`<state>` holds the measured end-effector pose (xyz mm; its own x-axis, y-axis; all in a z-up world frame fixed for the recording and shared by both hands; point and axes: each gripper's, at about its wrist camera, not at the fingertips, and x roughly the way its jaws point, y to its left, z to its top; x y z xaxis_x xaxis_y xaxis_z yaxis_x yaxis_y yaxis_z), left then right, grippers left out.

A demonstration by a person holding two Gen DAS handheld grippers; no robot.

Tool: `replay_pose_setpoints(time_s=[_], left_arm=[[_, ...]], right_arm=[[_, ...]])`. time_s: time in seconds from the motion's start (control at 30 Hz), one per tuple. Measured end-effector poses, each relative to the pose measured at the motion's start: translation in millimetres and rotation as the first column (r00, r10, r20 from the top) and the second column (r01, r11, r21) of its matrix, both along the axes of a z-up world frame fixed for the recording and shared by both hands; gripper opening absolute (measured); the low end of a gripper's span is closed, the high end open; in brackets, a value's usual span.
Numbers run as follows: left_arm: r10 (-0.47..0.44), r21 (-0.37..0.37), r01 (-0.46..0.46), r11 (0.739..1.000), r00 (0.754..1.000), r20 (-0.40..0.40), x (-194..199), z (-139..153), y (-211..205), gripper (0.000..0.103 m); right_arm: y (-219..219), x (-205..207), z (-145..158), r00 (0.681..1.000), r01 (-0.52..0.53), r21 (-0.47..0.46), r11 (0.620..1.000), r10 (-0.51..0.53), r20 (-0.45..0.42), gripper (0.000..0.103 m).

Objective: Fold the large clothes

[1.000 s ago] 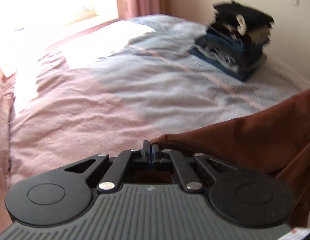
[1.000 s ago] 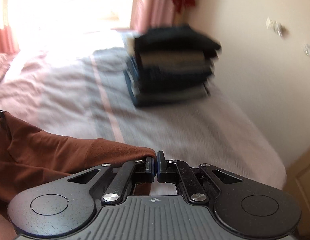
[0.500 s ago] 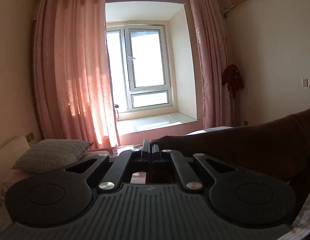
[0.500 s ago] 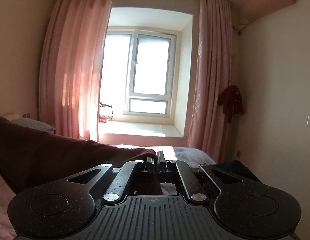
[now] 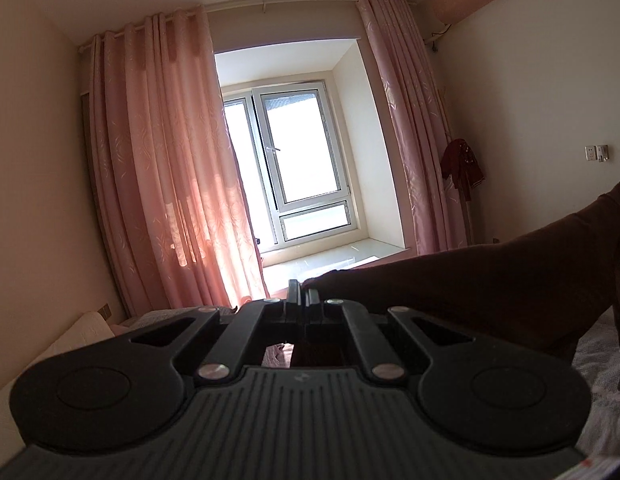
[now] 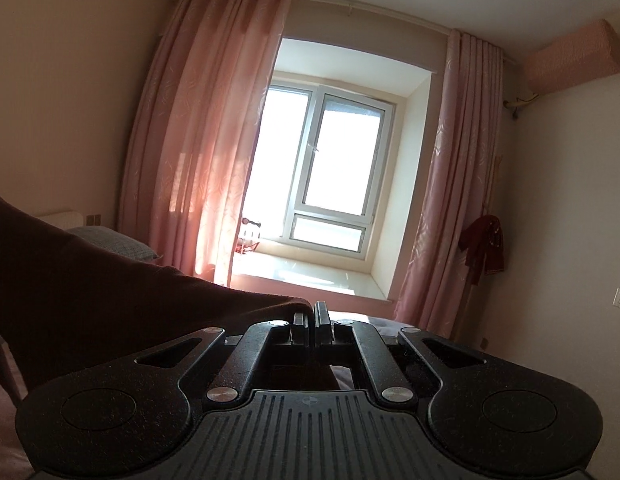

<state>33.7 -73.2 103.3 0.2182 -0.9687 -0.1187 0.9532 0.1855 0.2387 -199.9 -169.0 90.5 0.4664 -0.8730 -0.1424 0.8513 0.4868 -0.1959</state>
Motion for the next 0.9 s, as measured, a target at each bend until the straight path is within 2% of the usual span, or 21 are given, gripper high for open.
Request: replay_pose_setpoints(time_s=[0.1, 0.17, 0.27, 0.33, 0.4, 0.47, 0.5, 0.53, 0.57, 0.6, 0.63, 0.67, 0.73, 0.8, 0.9], left_arm=[[-0.004, 0.015, 0.004, 1.000, 1.000, 0.008, 5.5, 2.6, -9.3, 0.002], [0.001, 0.067, 0.001, 0.998, 1.000, -0.023, 17.2, -10.5, -35.1, 0.002], [0.029, 0.181, -0.014, 0.983, 0.996, -0.082, 40.3, -47.9, -91.2, 0.002], [0.055, 0.265, -0.022, 0.964, 0.992, -0.117, 56.3, -86.0, -136.9, 0.002], [0.106, 0.371, -0.042, 0.928, 0.982, -0.155, 76.1, -135.1, -191.9, 0.006], [0.155, 0.472, -0.045, 0.881, 0.968, -0.198, 94.4, -186.4, -246.6, 0.020], [0.186, 0.521, -0.056, 0.851, 0.962, -0.199, 103.2, -213.8, -270.3, 0.025], [0.238, 0.580, -0.090, 0.809, 0.954, -0.184, 109.6, -240.6, -293.4, 0.033], [0.277, 0.629, -0.113, 0.769, 0.946, -0.169, 115.2, -264.5, -309.5, 0.033], [0.307, 0.652, -0.136, 0.746, 0.939, -0.156, 120.3, -284.0, -320.1, 0.033], [0.334, 0.664, -0.160, 0.730, 0.932, -0.143, 121.8, -298.0, -325.6, 0.032], [0.358, 0.680, -0.167, 0.714, 0.921, -0.150, 126.8, -310.2, -332.4, 0.032], [0.377, 0.699, -0.145, 0.700, 0.907, -0.189, 130.4, -329.4, -321.6, 0.032], [0.400, 0.732, -0.145, 0.665, 0.897, -0.186, 121.2, -346.9, -304.1, 0.032], [0.441, 0.768, -0.133, 0.627, 0.873, -0.208, 115.3, -373.4, -284.9, 0.032]], right_arm=[[-1.7, 7.2, 6.1, 1.000, -0.004, 0.008, 1.000, 0.004, 0.019, 0.000], [-19.4, 19.5, -4.3, 1.000, -0.007, 0.048, 0.999, 0.008, -0.008, 0.000], [-82.5, 37.0, -49.6, 0.998, -0.019, 0.194, 0.981, 0.029, -0.053, 0.000], [-129.8, 57.1, -87.1, 0.995, 0.005, 0.314, 0.949, 0.025, -0.092, 0.000], [-183.5, 77.4, -125.8, 0.995, 0.029, 0.405, 0.914, 0.013, -0.103, 0.000], [-235.4, 99.9, -171.9, 0.988, 0.077, 0.490, 0.868, -0.001, -0.154, 0.003], [-265.4, 110.8, -196.8, 0.978, 0.132, 0.521, 0.844, -0.026, -0.207, 0.018], [-285.8, 119.7, -222.2, 0.966, 0.185, 0.545, 0.818, -0.048, -0.255, 0.031], [-308.9, 126.2, -244.5, 0.956, 0.210, 0.580, 0.787, -0.040, -0.292, 0.052], [-327.9, 127.7, -268.0, 0.943, 0.235, 0.619, 0.750, -0.022, -0.332, 0.057], [-331.0, 122.0, -293.7, 0.928, 0.275, 0.633, 0.724, -0.029, -0.371, 0.057], [-330.1, 120.6, -306.6, 0.921, 0.301, 0.629, 0.717, -0.047, -0.388, 0.057], [-331.9, 117.6, -320.8, 0.935, 0.259, 0.654, 0.710, -0.015, -0.354, 0.057], [-323.9, 110.5, -336.1, 0.944, 0.221, 0.672, 0.707, 0.019, -0.331, 0.057], [-289.5, 114.2, -353.1, 0.927, 0.179, 0.673, 0.717, 0.107, -0.361, 0.057]])
